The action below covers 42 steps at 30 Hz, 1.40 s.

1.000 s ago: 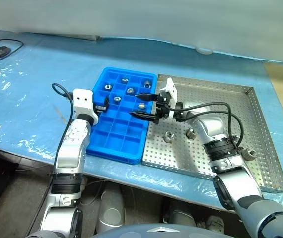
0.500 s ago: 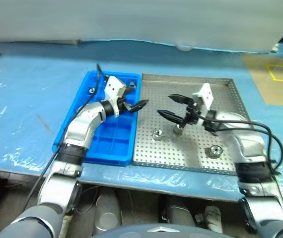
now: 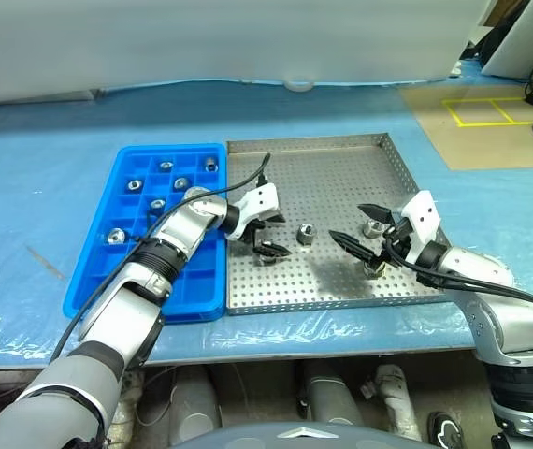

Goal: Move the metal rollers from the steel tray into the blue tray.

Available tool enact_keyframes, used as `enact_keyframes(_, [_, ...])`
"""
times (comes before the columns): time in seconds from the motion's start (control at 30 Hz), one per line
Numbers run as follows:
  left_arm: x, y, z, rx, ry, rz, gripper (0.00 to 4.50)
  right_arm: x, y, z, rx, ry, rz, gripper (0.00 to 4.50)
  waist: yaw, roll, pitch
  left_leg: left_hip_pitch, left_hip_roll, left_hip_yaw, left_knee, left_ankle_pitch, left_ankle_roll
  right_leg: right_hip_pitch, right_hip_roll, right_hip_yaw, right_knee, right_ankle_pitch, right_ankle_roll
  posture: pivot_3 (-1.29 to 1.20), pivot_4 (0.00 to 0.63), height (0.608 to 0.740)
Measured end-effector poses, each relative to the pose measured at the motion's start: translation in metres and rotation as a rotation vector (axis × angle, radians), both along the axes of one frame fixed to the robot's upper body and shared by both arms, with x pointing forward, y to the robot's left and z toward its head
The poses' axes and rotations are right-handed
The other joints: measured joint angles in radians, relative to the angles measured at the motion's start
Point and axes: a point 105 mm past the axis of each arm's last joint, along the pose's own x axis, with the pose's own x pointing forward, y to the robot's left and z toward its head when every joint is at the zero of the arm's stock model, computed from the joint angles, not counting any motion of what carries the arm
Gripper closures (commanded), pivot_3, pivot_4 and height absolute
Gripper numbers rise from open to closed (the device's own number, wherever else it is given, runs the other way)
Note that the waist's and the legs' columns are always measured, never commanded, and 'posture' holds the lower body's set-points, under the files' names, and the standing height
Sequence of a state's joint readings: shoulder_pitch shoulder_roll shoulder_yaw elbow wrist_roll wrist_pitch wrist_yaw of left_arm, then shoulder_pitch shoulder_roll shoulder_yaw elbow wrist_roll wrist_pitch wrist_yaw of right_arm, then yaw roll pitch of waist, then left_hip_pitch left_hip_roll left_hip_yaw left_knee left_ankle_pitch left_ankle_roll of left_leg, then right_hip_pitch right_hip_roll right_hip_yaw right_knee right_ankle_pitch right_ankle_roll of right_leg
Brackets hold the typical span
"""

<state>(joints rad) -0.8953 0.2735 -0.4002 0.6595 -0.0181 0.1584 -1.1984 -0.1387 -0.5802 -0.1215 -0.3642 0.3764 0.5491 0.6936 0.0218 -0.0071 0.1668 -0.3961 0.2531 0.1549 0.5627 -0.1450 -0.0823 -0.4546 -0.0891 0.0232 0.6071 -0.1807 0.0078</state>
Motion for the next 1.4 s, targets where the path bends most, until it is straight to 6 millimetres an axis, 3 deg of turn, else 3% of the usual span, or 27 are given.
enact_keyframes(0.13, [-0.001, 0.006, -0.003, 0.047, -0.011, -0.019, 0.21, 0.001, 0.001, 0.0, -0.001, -0.001, 0.001, 0.0, -0.008, 0.0, 0.0, 0.002, 0.0, 0.002, 0.0, 0.0, 0.001, 0.0, 0.0, 0.001, 0.0, 0.0, 0.0, -0.27, 0.15, 0.74])
enact_keyframes(0.4, [-0.014, 0.02, -0.006, 0.116, -0.001, -0.094, 2.84, 0.007, 0.002, 0.002, -0.009, -0.001, 0.015, 0.0, -0.009, 0.001, -0.001, 0.009, 0.0, 0.008, -0.003, -0.002, 0.002, 0.002, 0.0, 0.006, 0.0, 0.0, 0.0, -0.25, 0.15, 0.74])
enact_keyframes(0.6, [-0.023, 0.02, -0.005, 0.075, 0.048, -0.098, 2.88, 0.007, 0.005, 0.002, -0.013, -0.001, 0.032, 0.0, -0.007, 0.002, -0.001, 0.01, 0.001, 0.01, -0.003, -0.002, 0.003, 0.002, 0.0, 0.006, 0.0, 0.0, 0.0, -0.24, 0.15, 0.74])
enact_keyframes(0.77, [-0.002, 0.011, 0.008, -0.127, 0.058, 0.107, 2.88, 0.008, 0.006, 0.005, -0.011, -0.007, 0.043, 0.0, -0.001, 0.002, -0.001, 0.007, 0.0, 0.01, -0.001, -0.002, 0.004, 0.002, -0.001, 0.006, 0.0, 0.0, 0.0, -0.19, 0.15, 0.74])
enact_keyframes(0.97, [0.035, 0.012, 0.06, -0.55, -0.026, 0.465, 2.88, 0.017, 0.019, 0.014, 0.034, -0.015, 0.1, 0.0, 0.0, 0.001, -0.001, 0.005, 0.0, 0.01, -0.001, -0.003, 0.005, -0.001, 0.0, 0.005, -0.001, 0.0, 0.0, -0.07, 0.15, 0.74])
enact_keyframes(1.1, [0.018, 0.021, 0.087, -0.773, -0.095, 0.53, 2.88, 0.027, 0.039, 0.028, 0.117, -0.028, 0.191, 0.0, 0.002, 0.001, -0.001, 0.001, 0.001, 0.01, -0.002, -0.004, 0.007, -0.004, 0.0, 0.004, -0.002, 0.0, 0.0, 0.04, 0.15, 0.74])
enact_keyframes(1.23, [-0.003, 0.032, 0.08, -0.825, -0.103, 0.604, 2.88, 0.035, 0.062, 0.045, 0.172, -0.037, 0.323, 0.0, 0.029, 0.001, 0.0, -0.001, 0.003, 0.01, -0.002, -0.004, 0.007, -0.004, -0.001, 0.001, -0.002, 0.0, 0.0, 0.17, 0.15, 0.74])
enact_keyframes(1.4, [-0.017, 0.059, 0.087, -0.856, -0.191, 0.73, 2.88, 0.039, 0.094, 0.048, 0.195, 0.005, 0.491, 0.0, 0.079, 0.0, 0.0, -0.002, 0.003, 0.009, -0.001, -0.004, 0.006, -0.004, -0.001, -0.001, -0.001, 0.0, 0.0, 0.32, 0.15, 0.74])
